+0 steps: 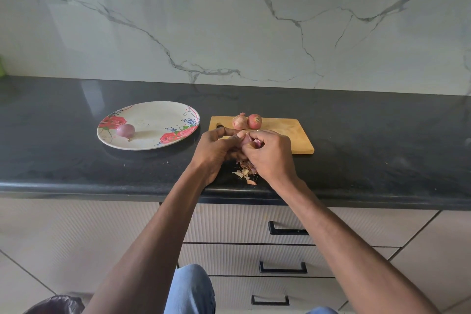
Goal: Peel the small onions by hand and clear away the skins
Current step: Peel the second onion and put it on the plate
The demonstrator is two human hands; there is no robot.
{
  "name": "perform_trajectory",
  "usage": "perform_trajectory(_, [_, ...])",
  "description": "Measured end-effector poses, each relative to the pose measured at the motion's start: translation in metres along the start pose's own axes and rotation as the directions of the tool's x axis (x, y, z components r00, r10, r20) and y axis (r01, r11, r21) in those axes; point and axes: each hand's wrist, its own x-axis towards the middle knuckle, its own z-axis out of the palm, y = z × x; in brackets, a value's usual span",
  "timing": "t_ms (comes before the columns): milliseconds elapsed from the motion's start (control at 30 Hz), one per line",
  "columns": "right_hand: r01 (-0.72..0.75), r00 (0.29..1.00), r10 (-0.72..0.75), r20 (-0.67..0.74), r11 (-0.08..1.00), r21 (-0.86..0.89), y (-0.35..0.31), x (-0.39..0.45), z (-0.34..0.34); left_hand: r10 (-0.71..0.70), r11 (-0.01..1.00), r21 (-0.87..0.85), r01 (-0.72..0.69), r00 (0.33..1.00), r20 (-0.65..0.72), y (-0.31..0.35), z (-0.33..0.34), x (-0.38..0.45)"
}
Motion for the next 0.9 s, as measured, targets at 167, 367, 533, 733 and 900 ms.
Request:
perform_trajectory(167, [-0.003,1.000,0.003,-0.007,1.000,-0.020,0.001,-0.001,0.001,0.003,1.000,0.014,-0.003,1.000,0.012,-0.001,0.000,0.001])
perform_trajectory(367, [-0.005,0.999,0.002,-0.053,0.999,-0.042,-0.002,0.000,-0.002,0.001,1.000,0.007,-0.001,0.999,0.036,0.001,0.002,-0.001])
perform_trajectory(533, [-0.124,0.992,0.126,-0.024,0.988,0.088,-0.003,-0.001,-0.005,-0.022,0.998,-0.051,0.026,0.997,0.074,0.005,0.002,-0.004])
perform_trajectory(733, [-0.201,0.977,0.209,-0.032,0.965,0.169,-0.010,-0.001,-0.011,-0.090,0.989,-0.107,0.099,0.992,0.084,0.009,-0.001,-0.003])
perform_trajectory(900, [-0.333,0.937,0.349,0.000,0.895,0.297,-0.008,0.003,-0.018,-0.129,0.969,-0.204,0.142,0.989,0.078,0.013,0.000,-0.002])
